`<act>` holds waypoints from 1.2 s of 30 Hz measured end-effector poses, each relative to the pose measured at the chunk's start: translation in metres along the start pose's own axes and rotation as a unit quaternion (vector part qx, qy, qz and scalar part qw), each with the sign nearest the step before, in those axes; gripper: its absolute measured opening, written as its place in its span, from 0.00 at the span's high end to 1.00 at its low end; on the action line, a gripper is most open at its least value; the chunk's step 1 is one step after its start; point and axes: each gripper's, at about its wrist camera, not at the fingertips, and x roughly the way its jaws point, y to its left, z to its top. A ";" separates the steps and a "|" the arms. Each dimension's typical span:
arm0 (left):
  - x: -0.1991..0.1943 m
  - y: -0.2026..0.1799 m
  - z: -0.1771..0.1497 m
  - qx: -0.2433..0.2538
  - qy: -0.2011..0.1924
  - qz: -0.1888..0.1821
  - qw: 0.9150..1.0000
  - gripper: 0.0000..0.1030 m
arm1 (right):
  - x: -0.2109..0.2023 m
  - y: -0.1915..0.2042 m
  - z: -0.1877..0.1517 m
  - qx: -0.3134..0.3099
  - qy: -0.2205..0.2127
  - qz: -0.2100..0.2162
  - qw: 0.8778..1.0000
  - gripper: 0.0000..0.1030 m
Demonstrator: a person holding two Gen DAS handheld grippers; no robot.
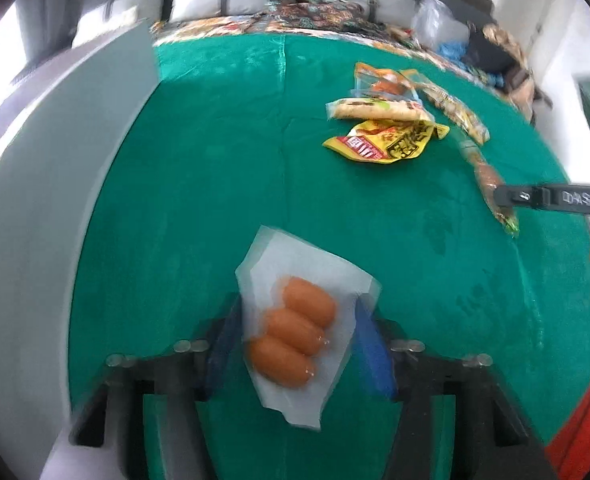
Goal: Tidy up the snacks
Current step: 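Grasp the green-labelled sausage pack with the right gripper while the left gripper holds its pack, then lower both held packs into the white box and open both grippers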
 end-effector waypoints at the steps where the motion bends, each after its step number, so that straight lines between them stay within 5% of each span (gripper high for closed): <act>1: -0.005 0.005 -0.005 -0.018 -0.005 -0.015 1.000 0.56 | -0.010 -0.006 -0.006 0.007 -0.007 0.011 1.000 0.72; 10: -0.038 0.019 -0.023 -0.102 -0.036 -0.095 0.990 0.56 | -0.054 -0.059 -0.049 0.133 -0.008 0.151 0.979 0.73; 14: -0.079 0.032 -0.013 -0.139 -0.075 -0.137 0.978 0.56 | -0.077 -0.036 -0.042 0.132 -0.032 0.188 0.973 0.72; 18: -0.139 0.063 -0.004 -0.157 -0.138 -0.139 0.968 0.56 | -0.109 0.015 -0.028 0.101 -0.050 0.245 0.963 0.72; 22: -0.194 0.124 -0.005 -0.189 -0.186 -0.090 0.960 0.55 | -0.139 0.107 -0.006 0.039 -0.059 0.324 0.943 0.72; 27: -0.221 0.197 -0.023 -0.209 -0.178 0.063 0.960 0.54 | -0.151 0.235 -0.002 -0.040 -0.031 0.394 0.918 0.71; 30: -0.213 0.230 -0.040 -0.224 -0.145 0.138 0.954 0.17 | -0.136 0.294 -0.018 -0.060 0.009 0.419 0.906 0.62; 31: -0.211 0.239 -0.047 -0.232 -0.140 0.154 0.950 0.11 | -0.124 0.313 -0.024 -0.063 0.037 0.426 0.902 0.48; 32: -0.210 0.245 -0.057 -0.241 -0.137 0.168 0.946 0.11 | -0.115 0.321 -0.030 -0.060 0.055 0.429 0.899 0.36; 36: -0.214 0.244 -0.078 -0.269 -0.153 0.155 0.938 0.11 | -0.093 0.315 -0.043 -0.043 0.065 0.416 0.906 0.36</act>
